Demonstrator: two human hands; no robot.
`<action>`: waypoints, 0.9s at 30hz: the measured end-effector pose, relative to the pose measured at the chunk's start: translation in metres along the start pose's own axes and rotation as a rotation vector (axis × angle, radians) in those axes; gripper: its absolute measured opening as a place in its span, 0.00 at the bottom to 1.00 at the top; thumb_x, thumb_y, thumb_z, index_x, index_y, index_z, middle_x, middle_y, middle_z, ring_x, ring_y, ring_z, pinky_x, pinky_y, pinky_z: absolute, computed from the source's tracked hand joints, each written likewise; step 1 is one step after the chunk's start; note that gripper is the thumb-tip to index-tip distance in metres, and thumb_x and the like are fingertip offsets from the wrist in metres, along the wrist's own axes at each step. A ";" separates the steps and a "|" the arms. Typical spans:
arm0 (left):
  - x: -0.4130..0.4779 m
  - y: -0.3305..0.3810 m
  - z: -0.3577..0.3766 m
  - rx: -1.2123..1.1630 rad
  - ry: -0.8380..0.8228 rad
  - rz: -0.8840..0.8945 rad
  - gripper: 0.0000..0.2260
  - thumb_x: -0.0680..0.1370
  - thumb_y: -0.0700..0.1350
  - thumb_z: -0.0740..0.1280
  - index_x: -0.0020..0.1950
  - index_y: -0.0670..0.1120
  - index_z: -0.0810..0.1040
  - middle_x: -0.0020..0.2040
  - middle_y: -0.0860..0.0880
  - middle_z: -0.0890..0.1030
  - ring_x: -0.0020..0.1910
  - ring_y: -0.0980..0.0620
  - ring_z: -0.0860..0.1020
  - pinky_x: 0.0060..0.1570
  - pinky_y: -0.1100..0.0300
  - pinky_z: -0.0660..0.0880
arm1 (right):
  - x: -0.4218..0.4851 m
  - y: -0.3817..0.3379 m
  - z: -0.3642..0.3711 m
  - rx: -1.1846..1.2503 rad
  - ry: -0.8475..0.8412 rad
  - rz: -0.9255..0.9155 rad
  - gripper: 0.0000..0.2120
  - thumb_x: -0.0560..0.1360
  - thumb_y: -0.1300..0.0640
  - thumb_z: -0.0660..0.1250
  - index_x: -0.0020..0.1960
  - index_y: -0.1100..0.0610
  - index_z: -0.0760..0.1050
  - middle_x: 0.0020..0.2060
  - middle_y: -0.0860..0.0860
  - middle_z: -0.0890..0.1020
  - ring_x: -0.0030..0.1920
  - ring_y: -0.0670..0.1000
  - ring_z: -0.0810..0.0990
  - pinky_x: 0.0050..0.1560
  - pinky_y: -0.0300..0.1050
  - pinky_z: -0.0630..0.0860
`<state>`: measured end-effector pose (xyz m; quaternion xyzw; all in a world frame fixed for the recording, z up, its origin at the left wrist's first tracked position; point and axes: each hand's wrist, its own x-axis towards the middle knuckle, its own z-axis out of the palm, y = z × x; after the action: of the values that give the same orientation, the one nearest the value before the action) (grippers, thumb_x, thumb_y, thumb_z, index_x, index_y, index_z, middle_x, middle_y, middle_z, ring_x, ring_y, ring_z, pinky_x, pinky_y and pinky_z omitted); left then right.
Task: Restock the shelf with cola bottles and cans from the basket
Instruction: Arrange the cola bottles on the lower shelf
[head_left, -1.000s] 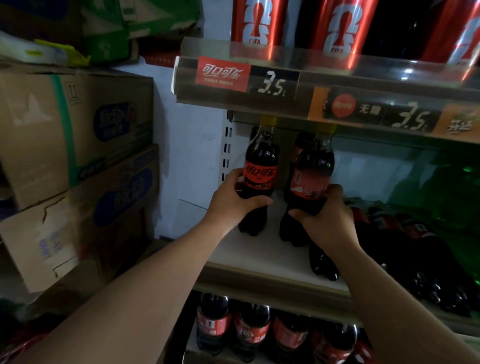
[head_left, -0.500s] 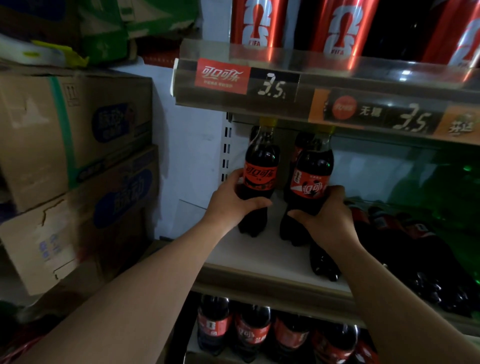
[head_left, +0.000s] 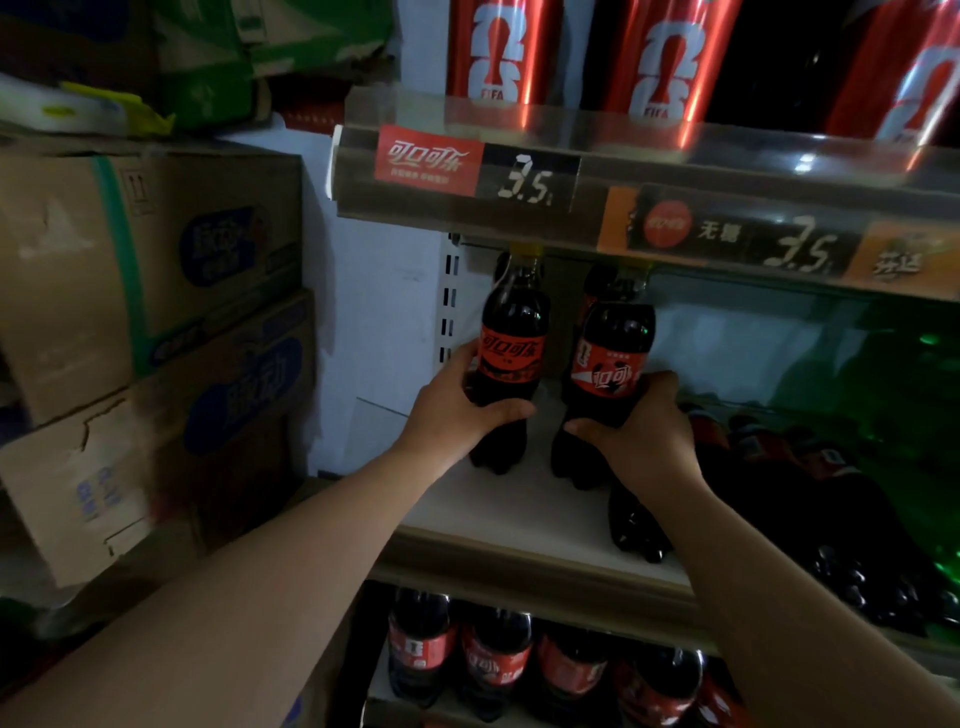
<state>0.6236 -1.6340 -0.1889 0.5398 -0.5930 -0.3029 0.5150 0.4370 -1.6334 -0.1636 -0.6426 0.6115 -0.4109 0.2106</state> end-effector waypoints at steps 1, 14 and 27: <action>-0.002 0.002 0.000 0.004 -0.009 -0.013 0.43 0.66 0.52 0.78 0.76 0.55 0.59 0.68 0.51 0.75 0.67 0.52 0.73 0.68 0.47 0.68 | 0.000 0.000 -0.003 -0.002 -0.021 -0.005 0.36 0.68 0.57 0.78 0.66 0.61 0.60 0.62 0.58 0.77 0.61 0.60 0.77 0.50 0.45 0.71; -0.056 0.046 0.039 -0.086 0.281 -0.040 0.22 0.70 0.52 0.75 0.57 0.49 0.70 0.52 0.50 0.75 0.50 0.54 0.76 0.46 0.65 0.70 | -0.007 0.047 -0.118 -0.180 0.024 0.066 0.21 0.71 0.44 0.73 0.54 0.59 0.79 0.46 0.56 0.83 0.50 0.58 0.82 0.47 0.47 0.75; -0.042 0.057 0.133 -0.099 -0.103 -0.469 0.26 0.67 0.58 0.76 0.61 0.48 0.78 0.54 0.51 0.81 0.53 0.53 0.78 0.45 0.63 0.72 | 0.008 0.063 -0.102 -0.170 -0.226 0.221 0.18 0.72 0.43 0.71 0.47 0.58 0.81 0.45 0.57 0.83 0.47 0.57 0.82 0.40 0.43 0.72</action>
<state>0.4757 -1.6064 -0.1863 0.6208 -0.4611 -0.4699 0.4257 0.3179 -1.6277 -0.1518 -0.6291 0.6834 -0.2573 0.2667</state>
